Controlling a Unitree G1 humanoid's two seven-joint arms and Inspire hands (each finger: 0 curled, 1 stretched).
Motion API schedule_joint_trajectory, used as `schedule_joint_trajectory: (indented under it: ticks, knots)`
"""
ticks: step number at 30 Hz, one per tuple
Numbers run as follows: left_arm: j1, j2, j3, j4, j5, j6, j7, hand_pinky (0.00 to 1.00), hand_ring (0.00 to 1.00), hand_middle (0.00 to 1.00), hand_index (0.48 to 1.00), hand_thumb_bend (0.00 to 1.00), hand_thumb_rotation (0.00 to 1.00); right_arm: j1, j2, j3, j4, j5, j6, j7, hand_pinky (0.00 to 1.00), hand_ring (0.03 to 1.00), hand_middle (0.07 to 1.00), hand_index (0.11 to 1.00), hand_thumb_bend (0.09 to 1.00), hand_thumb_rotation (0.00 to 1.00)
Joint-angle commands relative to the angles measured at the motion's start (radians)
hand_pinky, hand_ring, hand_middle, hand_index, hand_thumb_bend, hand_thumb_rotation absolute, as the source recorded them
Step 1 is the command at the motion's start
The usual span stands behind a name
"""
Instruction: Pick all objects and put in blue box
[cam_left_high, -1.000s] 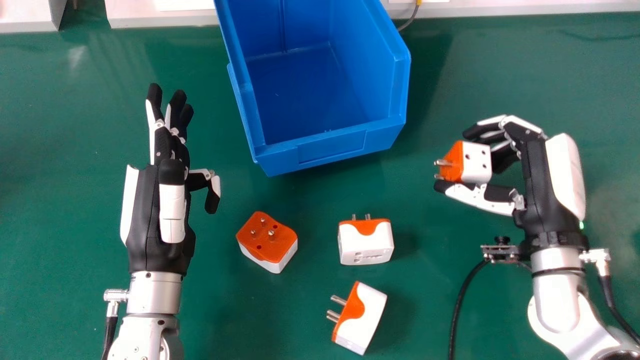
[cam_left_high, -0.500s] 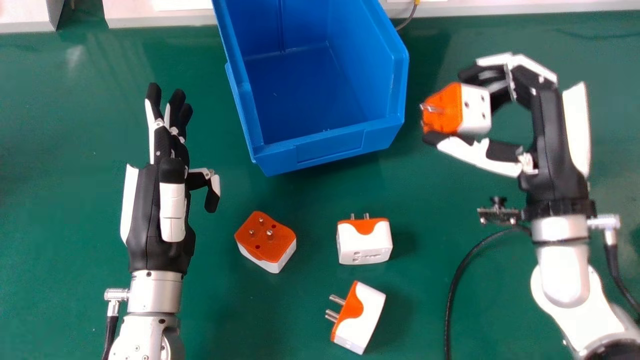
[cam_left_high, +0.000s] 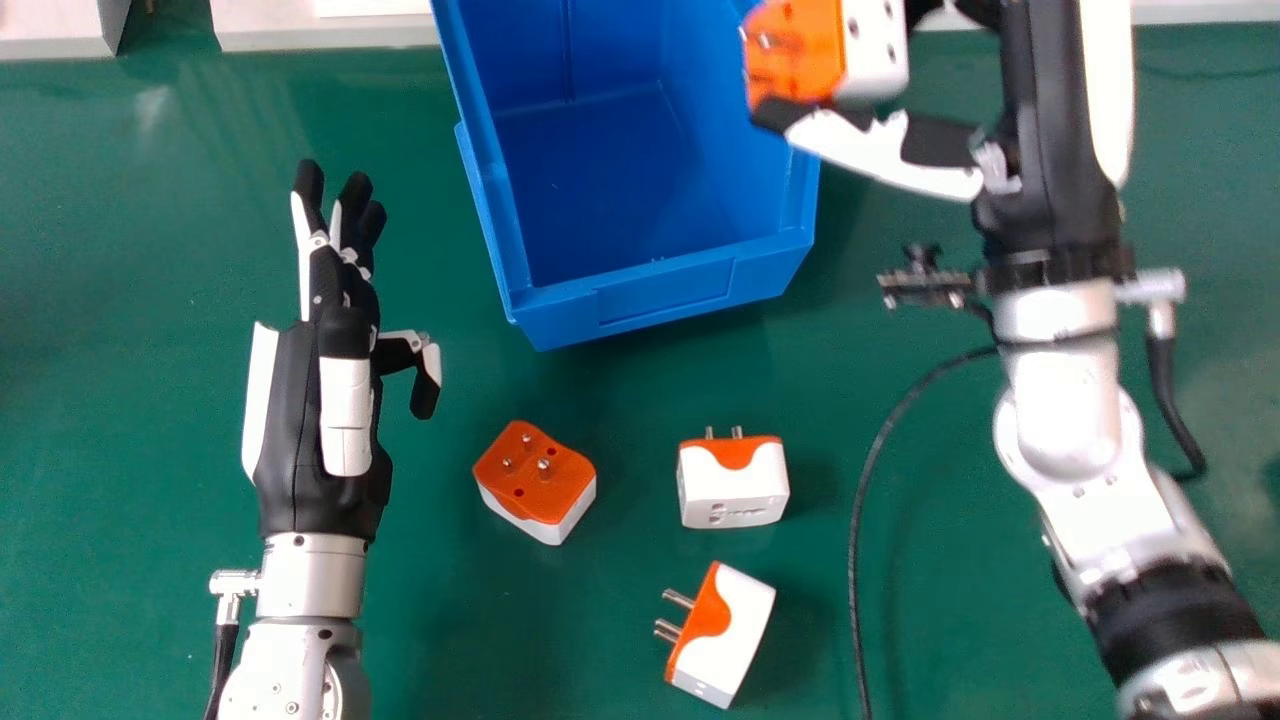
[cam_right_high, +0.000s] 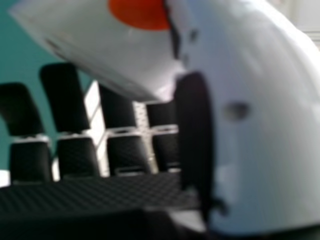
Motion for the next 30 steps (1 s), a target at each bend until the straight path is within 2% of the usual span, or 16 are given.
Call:
schedule_joint_trajectory:
  ticks: [1,6,15,21,27,30]
  knots:
    - [-0.017,0.001,0.000,0.002,-0.002,-0.013,-0.010,0.00,1.00,1.00,1.000,1.00,1.00,-0.072,0.008,-0.010,0.031,0.000,-0.006,-0.006,0.33,0.379,0.503,0.532,0.513,0.00]
    - [-0.024,0.002,0.001,0.009,-0.006,-0.013,-0.018,0.00,1.00,1.00,1.000,1.00,1.00,-0.195,0.035,0.009,0.173,-0.034,0.015,-0.033,0.33,0.378,0.502,0.530,0.513,0.00]
    - [-0.022,0.007,0.009,0.010,-0.018,-0.012,-0.040,0.00,1.00,1.00,1.000,1.00,1.00,-0.388,0.075,0.043,0.380,-0.065,0.135,-0.061,0.33,0.380,0.500,0.528,0.514,0.00]
    - [-0.022,0.006,0.007,0.012,-0.012,-0.018,-0.035,0.00,1.00,1.00,1.000,1.00,1.00,-0.467,0.098,0.076,0.479,-0.096,0.221,-0.084,0.33,0.383,0.500,0.526,0.514,0.00]
    - [-0.018,0.010,0.009,0.011,-0.016,-0.018,-0.040,0.00,1.00,1.00,1.000,1.00,1.00,-0.518,0.120,0.099,0.539,-0.117,0.301,-0.088,0.35,0.385,0.498,0.518,0.516,0.00]
    - [-0.017,0.011,0.008,0.010,-0.012,-0.017,-0.037,0.00,1.00,1.00,1.000,1.00,1.00,-0.540,0.130,0.119,0.560,-0.132,0.347,-0.086,0.36,0.387,0.498,0.515,0.516,0.00]
